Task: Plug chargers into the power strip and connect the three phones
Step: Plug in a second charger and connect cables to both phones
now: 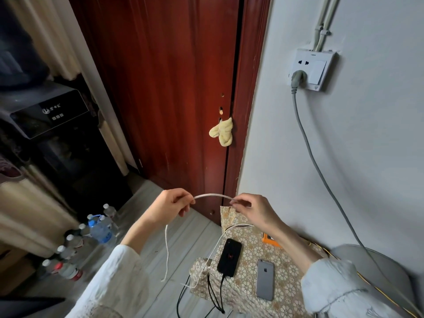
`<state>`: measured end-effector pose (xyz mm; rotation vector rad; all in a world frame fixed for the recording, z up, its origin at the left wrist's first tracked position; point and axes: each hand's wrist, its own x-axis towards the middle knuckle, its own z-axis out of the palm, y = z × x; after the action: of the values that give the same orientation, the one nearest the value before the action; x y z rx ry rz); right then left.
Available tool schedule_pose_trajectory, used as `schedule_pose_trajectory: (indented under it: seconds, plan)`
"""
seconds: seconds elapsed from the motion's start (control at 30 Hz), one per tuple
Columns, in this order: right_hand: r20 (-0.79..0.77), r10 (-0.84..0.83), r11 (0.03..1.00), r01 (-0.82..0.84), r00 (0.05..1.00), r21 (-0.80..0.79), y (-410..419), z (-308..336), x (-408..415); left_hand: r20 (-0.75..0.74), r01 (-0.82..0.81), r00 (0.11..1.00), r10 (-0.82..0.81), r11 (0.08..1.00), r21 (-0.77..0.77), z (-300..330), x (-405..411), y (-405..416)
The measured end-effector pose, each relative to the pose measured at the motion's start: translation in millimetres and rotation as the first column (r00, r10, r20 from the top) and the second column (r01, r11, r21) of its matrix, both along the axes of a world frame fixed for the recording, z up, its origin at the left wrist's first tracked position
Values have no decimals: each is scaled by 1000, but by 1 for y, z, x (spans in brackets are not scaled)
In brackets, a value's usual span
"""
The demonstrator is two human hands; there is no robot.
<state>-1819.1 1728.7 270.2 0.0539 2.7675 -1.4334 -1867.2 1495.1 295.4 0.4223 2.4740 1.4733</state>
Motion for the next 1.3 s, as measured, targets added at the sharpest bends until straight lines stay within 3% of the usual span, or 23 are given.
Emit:
schedule_pose_trajectory:
  seconds: [0.1,0.23,0.33,0.47,0.6,0.8,1.0,1.2,1.3]
  plan:
    - [1,-53,998,53,999,28,7,-7,5,61,-104,993,104,995,4,-8,-4,-12]
    - [-18,-12,996,14,1000,94,3,-13,9,196,-115,973,121,992,-44,-16,-2,-15]
    - [-78,78,981,-63,994,186,-5,-17,10,249,-14,968,34,997,-80,-21,5,-3]
    - [-157,200,931,-138,967,338,-16,-32,10,322,239,930,-174,955,-175,-39,18,26]
    - [-98,195,896,-137,976,423,-6,-74,22,382,283,906,-184,933,-222,-80,26,40]
    - [260,-79,942,-13,962,336,35,-173,53,561,115,827,-41,989,-97,-174,44,48]
    - [646,-293,948,127,705,291,65,-291,58,597,2,797,86,989,-145,-273,63,60]
    - [662,-494,869,305,564,389,83,-388,50,590,-21,803,88,992,-121,-347,69,78]
    - [623,-577,807,255,528,532,80,-418,47,500,-35,857,126,982,-187,-375,71,84]
